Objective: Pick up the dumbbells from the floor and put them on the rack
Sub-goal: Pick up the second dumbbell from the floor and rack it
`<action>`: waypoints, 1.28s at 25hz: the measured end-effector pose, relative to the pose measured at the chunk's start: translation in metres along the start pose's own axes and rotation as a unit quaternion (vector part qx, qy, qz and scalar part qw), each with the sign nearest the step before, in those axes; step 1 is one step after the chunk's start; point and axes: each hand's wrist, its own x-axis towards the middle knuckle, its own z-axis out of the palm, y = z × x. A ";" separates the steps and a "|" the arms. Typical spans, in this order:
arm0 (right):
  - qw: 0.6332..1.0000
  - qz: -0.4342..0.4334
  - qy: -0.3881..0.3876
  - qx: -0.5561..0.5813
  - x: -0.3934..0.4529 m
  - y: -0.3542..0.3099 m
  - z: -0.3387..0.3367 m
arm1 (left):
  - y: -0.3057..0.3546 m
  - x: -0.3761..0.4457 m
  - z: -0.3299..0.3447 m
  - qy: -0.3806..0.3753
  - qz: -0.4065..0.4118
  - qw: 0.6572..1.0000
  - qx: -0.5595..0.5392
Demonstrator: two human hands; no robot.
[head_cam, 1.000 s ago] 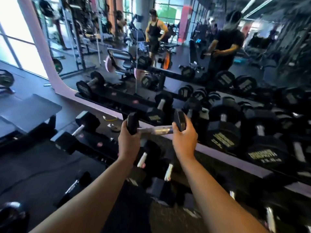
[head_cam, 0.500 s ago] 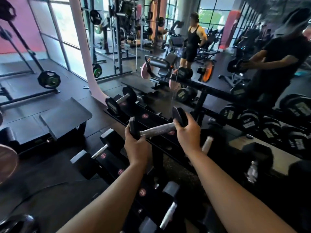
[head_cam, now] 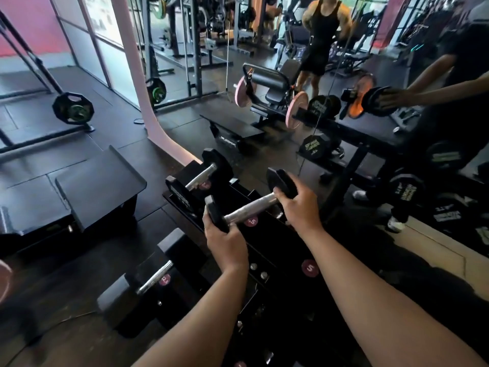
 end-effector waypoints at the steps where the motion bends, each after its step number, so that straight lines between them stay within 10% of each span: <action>1: 1.000 -0.001 -0.015 -0.009 0.011 0.006 0.007 | -0.006 0.007 0.007 0.009 -0.005 1.000 0.003; 18: 0.990 0.003 -0.143 -0.007 0.062 0.091 0.069 | -0.078 0.041 0.051 0.071 -0.082 0.994 0.020; 32: 0.993 0.047 -0.106 -0.013 0.048 0.126 0.060 | -0.108 0.038 0.058 0.041 -0.032 0.997 0.056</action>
